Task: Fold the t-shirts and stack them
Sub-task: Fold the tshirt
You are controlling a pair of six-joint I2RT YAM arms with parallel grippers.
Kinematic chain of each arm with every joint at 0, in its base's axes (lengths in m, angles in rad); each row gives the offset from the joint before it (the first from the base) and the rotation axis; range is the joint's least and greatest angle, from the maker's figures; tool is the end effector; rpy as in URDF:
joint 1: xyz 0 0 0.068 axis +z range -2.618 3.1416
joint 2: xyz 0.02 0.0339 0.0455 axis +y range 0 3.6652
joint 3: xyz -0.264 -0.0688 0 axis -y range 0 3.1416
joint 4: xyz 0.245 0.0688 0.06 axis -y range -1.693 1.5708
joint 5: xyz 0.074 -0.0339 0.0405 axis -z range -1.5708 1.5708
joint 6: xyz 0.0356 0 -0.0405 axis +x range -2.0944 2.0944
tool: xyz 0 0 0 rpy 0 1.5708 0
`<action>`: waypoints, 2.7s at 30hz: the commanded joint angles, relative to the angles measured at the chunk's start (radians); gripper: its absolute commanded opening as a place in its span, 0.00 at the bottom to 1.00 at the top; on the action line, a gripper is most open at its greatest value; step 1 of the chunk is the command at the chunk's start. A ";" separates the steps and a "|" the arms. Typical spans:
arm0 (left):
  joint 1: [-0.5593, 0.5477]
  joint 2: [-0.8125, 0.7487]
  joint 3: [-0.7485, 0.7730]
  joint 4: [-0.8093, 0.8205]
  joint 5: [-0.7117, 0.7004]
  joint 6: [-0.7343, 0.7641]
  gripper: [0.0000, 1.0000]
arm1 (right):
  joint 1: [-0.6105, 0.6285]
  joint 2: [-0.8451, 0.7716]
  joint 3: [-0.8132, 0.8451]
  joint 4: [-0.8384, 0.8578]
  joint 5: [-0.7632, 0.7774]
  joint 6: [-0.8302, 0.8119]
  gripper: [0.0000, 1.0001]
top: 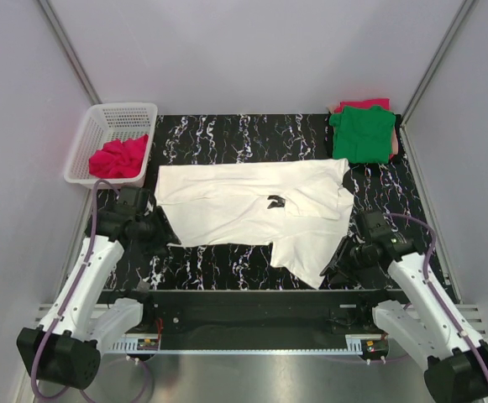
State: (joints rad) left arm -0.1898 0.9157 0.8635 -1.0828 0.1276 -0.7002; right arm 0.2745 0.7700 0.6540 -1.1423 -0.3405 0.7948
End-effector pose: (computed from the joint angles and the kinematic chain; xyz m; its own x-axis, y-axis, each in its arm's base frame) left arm 0.1495 -0.0333 0.2709 -0.8354 -0.4903 -0.2485 -0.3902 0.8473 -0.3602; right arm 0.1064 0.0423 0.2262 -0.8944 0.4470 0.0115 0.4055 0.8001 0.4420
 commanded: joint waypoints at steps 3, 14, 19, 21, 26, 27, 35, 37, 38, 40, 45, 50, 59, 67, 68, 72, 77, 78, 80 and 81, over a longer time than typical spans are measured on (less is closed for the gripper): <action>0.024 0.077 0.034 0.052 -0.043 0.002 0.56 | 0.005 0.204 0.085 0.070 0.141 0.003 0.44; 0.155 0.121 0.071 0.089 0.032 0.048 0.56 | 0.005 0.322 -0.042 0.237 0.057 0.095 0.46; 0.156 0.129 0.078 0.089 0.043 0.051 0.56 | 0.005 0.322 -0.096 0.283 0.058 0.144 0.46; 0.156 0.132 0.078 0.087 0.050 0.054 0.56 | 0.005 0.315 -0.117 0.294 0.055 0.159 0.46; 0.156 0.141 0.068 0.089 0.056 0.054 0.56 | 0.005 0.315 -0.177 0.308 0.029 0.185 0.46; 0.156 0.140 0.069 0.089 0.056 0.056 0.56 | 0.005 0.308 -0.183 0.306 0.029 0.208 0.46; 0.156 0.115 0.052 0.083 0.066 0.053 0.56 | 0.006 0.299 -0.182 0.312 0.034 0.215 0.46; 0.155 0.111 0.052 0.080 0.066 0.054 0.56 | 0.006 0.321 -0.175 0.314 0.035 0.215 0.46; 0.156 0.109 0.052 0.075 0.067 0.053 0.56 | 0.006 0.327 -0.174 0.314 0.037 0.215 0.46; 0.156 0.107 0.057 0.072 0.066 0.051 0.56 | 0.008 0.351 -0.166 0.308 0.038 0.219 0.46; 0.156 0.107 0.069 0.069 0.066 0.048 0.56 | 0.006 0.403 -0.145 0.312 0.040 0.224 0.45; 0.155 0.117 0.077 0.069 0.061 0.051 0.56 | 0.006 0.442 -0.116 0.325 0.044 0.233 0.41; 0.156 0.143 0.101 0.070 0.046 0.064 0.56 | 0.014 0.456 -0.116 0.329 0.035 0.264 0.41; 0.156 0.146 0.101 0.070 0.038 0.068 0.56 | 0.037 0.462 -0.093 0.302 0.028 0.285 0.41; 0.155 0.144 0.103 0.070 0.037 0.068 0.56 | 0.040 0.459 -0.087 0.293 0.032 0.287 0.41; 0.156 0.141 0.108 0.069 0.037 0.068 0.56 | 0.045 0.476 -0.067 0.282 0.038 0.285 0.41; 0.156 0.143 0.114 0.069 0.032 0.068 0.56 | 0.061 0.517 -0.042 0.253 0.041 0.267 0.42; 0.156 0.141 0.114 0.069 0.030 0.067 0.56 | 0.063 0.520 -0.034 0.237 0.046 0.256 0.41; 0.156 0.143 0.117 0.072 0.027 0.070 0.56 | 0.061 0.523 -0.024 0.202 0.058 0.244 0.41; 0.156 0.143 0.115 0.072 0.026 0.070 0.56 | 0.063 0.520 -0.016 0.193 0.060 0.233 0.42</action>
State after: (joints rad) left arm -0.0399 1.0626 0.9363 -1.0260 0.1688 -0.6506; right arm 0.3275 1.2888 0.5869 -0.8673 -0.3035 1.0527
